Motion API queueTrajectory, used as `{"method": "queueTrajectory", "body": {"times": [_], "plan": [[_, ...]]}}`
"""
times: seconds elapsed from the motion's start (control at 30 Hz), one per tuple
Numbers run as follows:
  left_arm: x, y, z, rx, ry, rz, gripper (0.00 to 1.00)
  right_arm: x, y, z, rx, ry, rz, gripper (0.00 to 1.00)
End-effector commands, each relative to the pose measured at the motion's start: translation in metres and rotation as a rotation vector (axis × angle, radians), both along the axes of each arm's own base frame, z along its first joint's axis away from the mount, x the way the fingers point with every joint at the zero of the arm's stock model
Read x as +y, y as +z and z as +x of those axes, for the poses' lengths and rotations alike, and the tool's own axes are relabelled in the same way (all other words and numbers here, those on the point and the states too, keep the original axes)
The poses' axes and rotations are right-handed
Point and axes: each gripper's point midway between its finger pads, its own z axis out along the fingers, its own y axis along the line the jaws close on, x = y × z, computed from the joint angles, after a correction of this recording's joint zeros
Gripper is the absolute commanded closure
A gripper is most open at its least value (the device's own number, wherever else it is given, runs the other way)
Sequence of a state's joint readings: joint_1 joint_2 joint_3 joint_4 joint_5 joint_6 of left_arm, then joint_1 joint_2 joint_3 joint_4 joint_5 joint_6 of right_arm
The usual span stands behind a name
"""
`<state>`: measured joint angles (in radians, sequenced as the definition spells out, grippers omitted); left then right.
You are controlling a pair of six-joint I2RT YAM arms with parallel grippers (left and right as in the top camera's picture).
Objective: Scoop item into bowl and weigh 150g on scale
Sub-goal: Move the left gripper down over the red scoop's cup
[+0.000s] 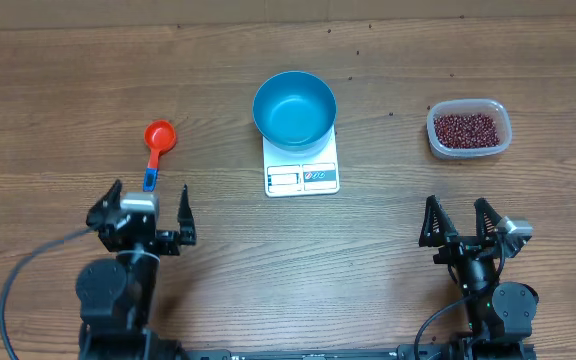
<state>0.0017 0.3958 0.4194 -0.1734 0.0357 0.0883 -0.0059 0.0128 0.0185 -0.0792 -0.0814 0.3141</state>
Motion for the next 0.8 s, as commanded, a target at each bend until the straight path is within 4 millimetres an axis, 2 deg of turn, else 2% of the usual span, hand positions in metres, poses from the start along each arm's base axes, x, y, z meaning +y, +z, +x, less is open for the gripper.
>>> {"method": "queueTrajectory", "body": {"times": [0.0, 0.5, 0.63, 0.77], "plan": [[0.003, 0.031, 0.005, 0.011, 0.011, 0.021, 0.00, 0.002, -0.002, 0.000, -0.002, 0.007, 0.003, 0.00], [0.003, 0.058, 0.040, 0.469, 0.016, -0.008, 0.00, 0.002, -0.002, 0.000, -0.002, 0.007, 0.003, 0.00], [-0.002, 0.057, 0.051, 0.613, -0.008, -0.028, 0.01, 0.002, -0.002, 0.000, -0.002, 0.007, 0.003, 0.00], [-0.010, 0.043, 0.072, 0.690, -0.047, -0.050, 0.00, 0.002, -0.002, 0.000, -0.002, 0.007, 0.003, 0.00]]}}
